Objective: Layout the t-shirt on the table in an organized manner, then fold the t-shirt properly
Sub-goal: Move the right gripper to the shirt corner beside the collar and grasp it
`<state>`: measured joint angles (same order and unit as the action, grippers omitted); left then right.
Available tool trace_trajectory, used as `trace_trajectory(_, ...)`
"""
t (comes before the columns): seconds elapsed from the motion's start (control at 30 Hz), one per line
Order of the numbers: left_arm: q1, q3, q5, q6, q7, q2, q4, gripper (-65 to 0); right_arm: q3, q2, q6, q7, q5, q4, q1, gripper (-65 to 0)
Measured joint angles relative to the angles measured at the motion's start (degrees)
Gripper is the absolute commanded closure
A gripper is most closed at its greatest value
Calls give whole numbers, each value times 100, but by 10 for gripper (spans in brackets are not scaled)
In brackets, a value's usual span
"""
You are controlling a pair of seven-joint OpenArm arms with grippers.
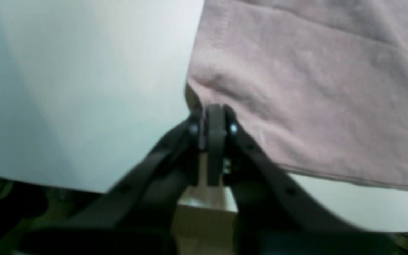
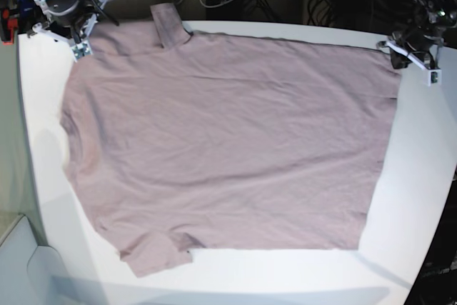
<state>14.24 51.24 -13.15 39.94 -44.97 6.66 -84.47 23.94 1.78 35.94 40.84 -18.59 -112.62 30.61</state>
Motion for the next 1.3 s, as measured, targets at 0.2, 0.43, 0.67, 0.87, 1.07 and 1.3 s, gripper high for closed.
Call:
trace_trajectory(0.2, 0, 2, -17, 0, 0, -2, 0, -10, 9, 216, 260, 168, 37, -2, -26, -271)
trace_trajectory(0.43, -31, 2, 9, 0, -4, -13, 4, -10, 424, 389, 422, 634, 42, -35, -391, -370)
trace_trajectory(0.67, -33, 2, 0, 2, -2, -15, 7, -10, 710, 695, 413, 916, 42, -83, -503, -371)
trace_trajectory(0.87, -33, 2, 2, 2, -2, -15, 7, -10, 702, 745, 411, 914, 42, -83, -522, -371)
trace_trajectory(1.07, -33, 2, 4, 2, -2, -17, 7, -10, 601, 743, 413, 949, 35, -85, -629, -371)
trace_trajectory(1.3, -33, 2, 4, 11, -2, -15, 7, -10, 398, 743, 411, 920, 37, -79, -673, -371)
